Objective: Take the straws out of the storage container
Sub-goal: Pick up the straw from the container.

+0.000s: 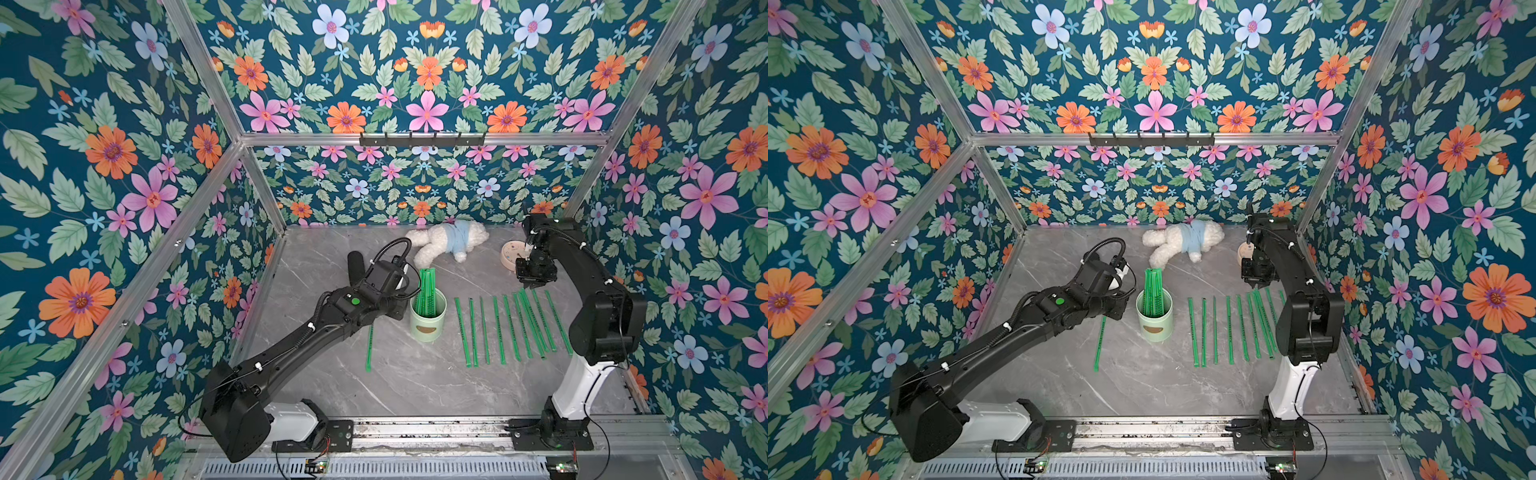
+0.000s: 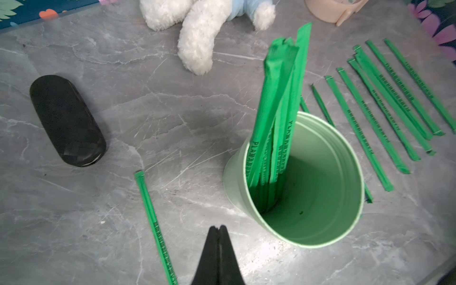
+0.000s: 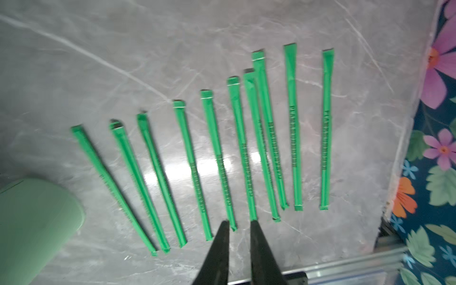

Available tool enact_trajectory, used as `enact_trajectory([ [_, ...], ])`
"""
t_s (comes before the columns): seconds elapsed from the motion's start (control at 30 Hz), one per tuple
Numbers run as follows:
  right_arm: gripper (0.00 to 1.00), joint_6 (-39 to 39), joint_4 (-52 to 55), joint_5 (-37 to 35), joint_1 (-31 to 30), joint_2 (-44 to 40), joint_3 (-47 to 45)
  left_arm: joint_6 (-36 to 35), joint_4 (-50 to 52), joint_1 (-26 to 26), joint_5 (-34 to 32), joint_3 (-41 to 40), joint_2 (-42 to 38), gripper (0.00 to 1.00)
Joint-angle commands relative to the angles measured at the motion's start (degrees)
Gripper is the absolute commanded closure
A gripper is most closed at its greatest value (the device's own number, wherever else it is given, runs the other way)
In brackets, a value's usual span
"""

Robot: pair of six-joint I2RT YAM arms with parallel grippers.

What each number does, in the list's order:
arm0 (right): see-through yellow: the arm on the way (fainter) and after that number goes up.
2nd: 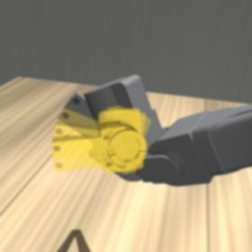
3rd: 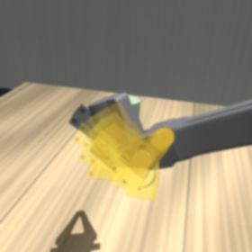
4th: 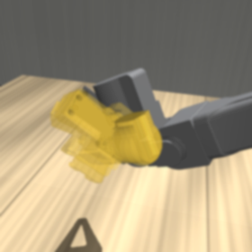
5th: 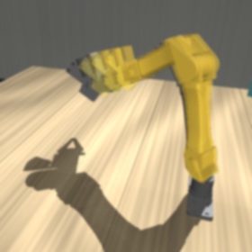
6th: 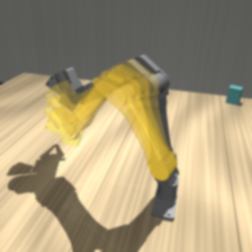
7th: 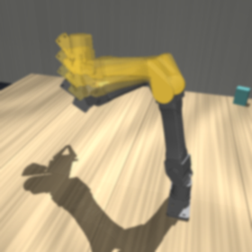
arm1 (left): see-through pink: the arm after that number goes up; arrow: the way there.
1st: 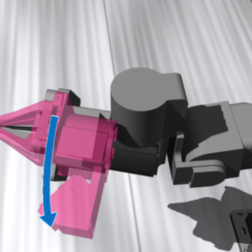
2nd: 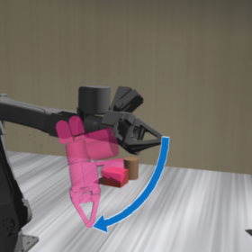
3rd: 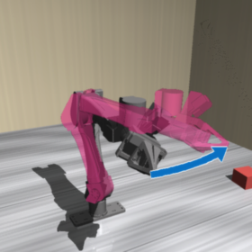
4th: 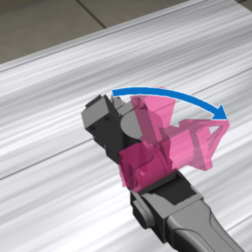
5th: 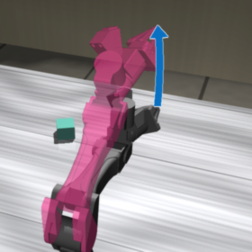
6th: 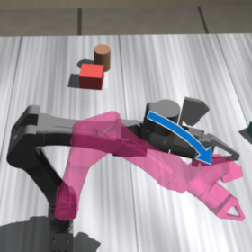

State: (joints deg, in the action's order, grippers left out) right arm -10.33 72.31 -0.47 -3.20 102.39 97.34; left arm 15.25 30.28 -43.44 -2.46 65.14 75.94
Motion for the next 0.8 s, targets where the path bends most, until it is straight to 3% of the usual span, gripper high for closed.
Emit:
enact_trajectory([
  [0.0, 0.8, 0.31, -6.8, 9.79, -0.15, -6.85, -5.73, 4.96, -3.12, -0.04, 1.97, 1.03, 0.21, 1.0],
  [0.1, 0.77, -0.41, -10.75, 15.41, -0.15, -15.35, -10.9, 7.5, -5.27, -0.04, 1.67, 1.19, 0.42, 1.0],
  [0.17, 0.76, -0.9, -11.77, 18.37, -0.28, -18.95, -12.35, 8.64, -6.08, -0.06, 1.58, 1.37, 0.77, 0.93],
  [0.37, 0.74, -1.51, -11.58, 23.79, -0.8, -25.76, -13.36, 11.49, -7.71, -0.07, 1.27, 0.98, 1.13, 0.32],
  [0.5, 0.72, -1.75, -12.2, 25.76, -1.02, -28.51, -14.19, 11.61, -8.6, -0.07, -0.42, 0.86, 1.0, 0.03],
  [0.77, 0.73, -1.46, -13.16, 27.27, -3.29, -30.46, -15.55, 9.91, -7.35, -0.07, -2.2, 2.88, 3.75, 0.06],
])
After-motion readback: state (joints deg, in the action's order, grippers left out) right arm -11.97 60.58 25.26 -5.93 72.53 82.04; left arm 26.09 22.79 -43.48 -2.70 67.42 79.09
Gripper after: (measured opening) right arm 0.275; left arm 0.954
